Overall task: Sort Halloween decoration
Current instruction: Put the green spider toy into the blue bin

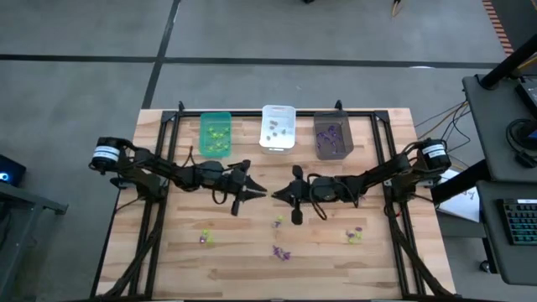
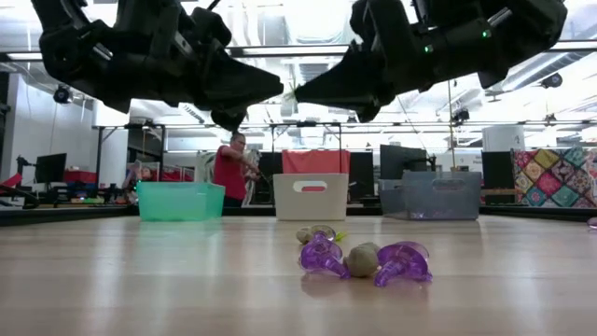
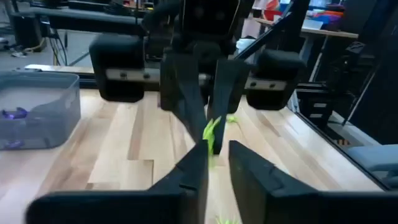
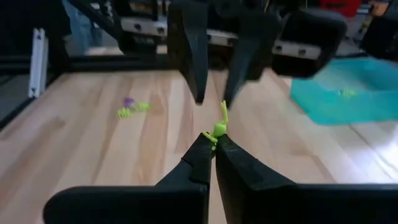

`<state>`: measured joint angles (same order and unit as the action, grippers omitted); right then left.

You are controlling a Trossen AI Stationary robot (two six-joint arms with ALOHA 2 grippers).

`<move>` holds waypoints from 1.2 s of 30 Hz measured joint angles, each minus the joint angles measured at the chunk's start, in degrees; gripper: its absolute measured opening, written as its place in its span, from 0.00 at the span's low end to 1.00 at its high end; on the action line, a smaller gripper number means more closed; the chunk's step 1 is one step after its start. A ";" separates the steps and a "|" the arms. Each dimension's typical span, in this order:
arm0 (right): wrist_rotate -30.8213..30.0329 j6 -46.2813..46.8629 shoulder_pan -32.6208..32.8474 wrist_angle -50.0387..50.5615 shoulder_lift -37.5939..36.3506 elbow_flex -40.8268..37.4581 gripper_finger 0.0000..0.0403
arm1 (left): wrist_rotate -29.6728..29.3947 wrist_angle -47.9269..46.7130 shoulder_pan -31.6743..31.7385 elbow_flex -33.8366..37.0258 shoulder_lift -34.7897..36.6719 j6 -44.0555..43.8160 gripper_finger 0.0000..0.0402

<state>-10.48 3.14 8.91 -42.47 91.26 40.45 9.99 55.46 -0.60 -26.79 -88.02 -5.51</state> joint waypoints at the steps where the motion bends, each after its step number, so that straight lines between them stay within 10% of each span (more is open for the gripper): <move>1: 0.03 -0.21 0.02 -0.31 -0.06 0.00 0.02 | 0.03 0.22 -0.13 -0.03 -0.18 -0.05 0.15; 15: 0.63 -1.61 0.19 0.19 -0.07 0.00 0.02 | -0.52 0.36 -0.15 -2.21 -1.83 0.08 0.41; 36: 0.44 -1.69 0.35 1.50 -0.02 0.02 0.02 | -0.29 0.79 -0.20 -5.74 -7.46 2.44 0.19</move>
<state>-10.04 1.45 9.26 -40.97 91.24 40.47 9.70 56.25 -0.80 -32.53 -95.48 -3.07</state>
